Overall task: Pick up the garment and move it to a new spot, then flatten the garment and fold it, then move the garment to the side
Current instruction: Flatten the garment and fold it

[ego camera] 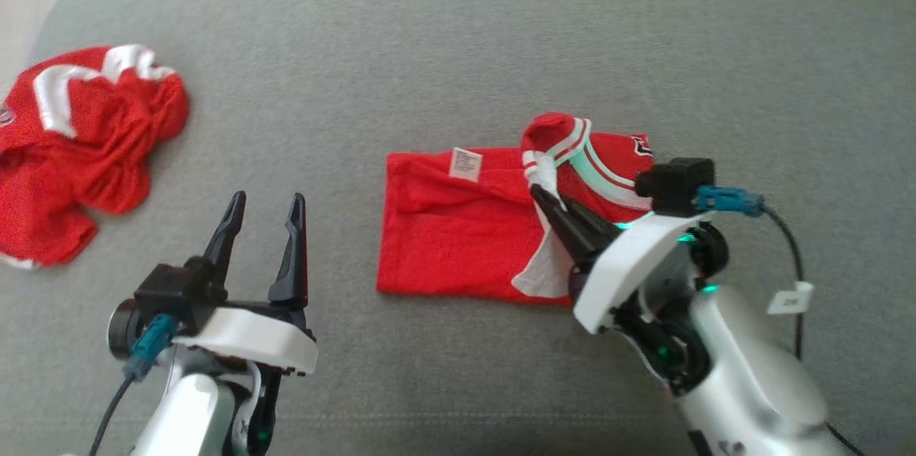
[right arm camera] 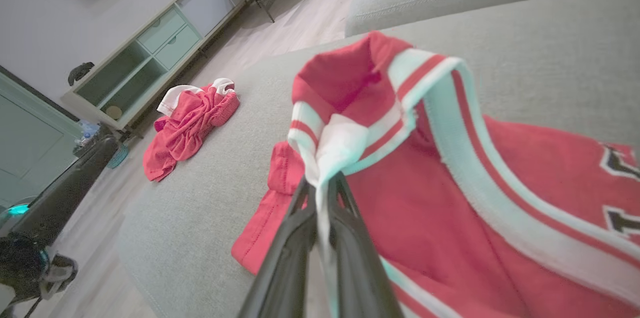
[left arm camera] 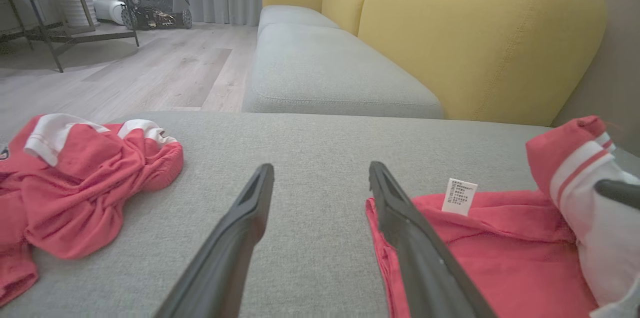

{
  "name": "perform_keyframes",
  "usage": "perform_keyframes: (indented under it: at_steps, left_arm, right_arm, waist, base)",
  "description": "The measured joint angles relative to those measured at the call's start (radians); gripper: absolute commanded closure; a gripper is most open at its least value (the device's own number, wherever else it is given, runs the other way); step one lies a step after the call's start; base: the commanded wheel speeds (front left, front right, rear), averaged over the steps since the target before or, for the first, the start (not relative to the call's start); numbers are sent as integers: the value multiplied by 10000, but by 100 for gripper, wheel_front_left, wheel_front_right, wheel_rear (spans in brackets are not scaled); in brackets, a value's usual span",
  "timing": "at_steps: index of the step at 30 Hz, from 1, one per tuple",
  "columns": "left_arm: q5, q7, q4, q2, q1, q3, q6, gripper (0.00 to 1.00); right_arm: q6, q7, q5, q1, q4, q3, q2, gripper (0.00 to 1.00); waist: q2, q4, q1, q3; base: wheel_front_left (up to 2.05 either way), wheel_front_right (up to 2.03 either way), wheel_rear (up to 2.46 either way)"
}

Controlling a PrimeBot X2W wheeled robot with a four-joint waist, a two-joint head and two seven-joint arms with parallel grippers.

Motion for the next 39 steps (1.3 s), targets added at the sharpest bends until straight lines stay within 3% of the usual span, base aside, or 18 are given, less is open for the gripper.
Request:
perform_keyframes:
  at_steps: [7,14,15,16,17,21,28,33,39]
  left_arm:
    - [0,-2,113,-84,-144,-128,-36,0]
    - [0,-35,194,-153,-360,-215,-102,0]
    - [0,-102,215,-176,-430,-215,-140,0]
    - [0,-102,215,-176,-430,-215,-140,0]
    - [0,-104,217,-184,-467,-201,-140,0]
    - [0,-115,240,-196,-470,-138,-140,0]
    - [0,-199,221,-196,-470,13,-128,0]
    - [0,-201,176,-169,-456,69,-75,0]
    - [2,-201,86,-52,-392,130,4,0]
  right_arm:
    - [0,-1987,1436,-1480,1914,1636,-6,100]
    - [0,-2828,2151,-2493,3482,2754,-17,100]
    - [0,-3101,2422,-2725,3712,3139,-23,71]
    - [0,-3101,2422,-2725,3712,3139,-23,9]
    - [0,-3358,2554,-2958,3831,3517,-23,0]
    - [0,-3996,2265,-3457,3935,4119,-23,0]
    - [0,-4803,1705,-3592,3463,4011,-21,0]
    - [0,-5377,842,-3445,2786,2731,-209,0]
    - [0,-5377,-499,-2157,1885,186,-1108,0]
  waist:
    - [0,586,0,244]
    - [0,880,0,517]
    - [0,930,0,605]
    - [0,930,0,605]
    - [0,939,0,677]
    - [0,842,0,700]
    - [0,611,0,662]
    - [0,352,0,579]
    - [0,7,0,484]
  base:
    - [0,0,0]
    - [0,0,0]
    - [0,0,0]
    - [0,0,0]
    - [0,0,0]
    - [0,0,0]
    - [0,0,0]
    - [0,0,0]
    - [0,0,0]
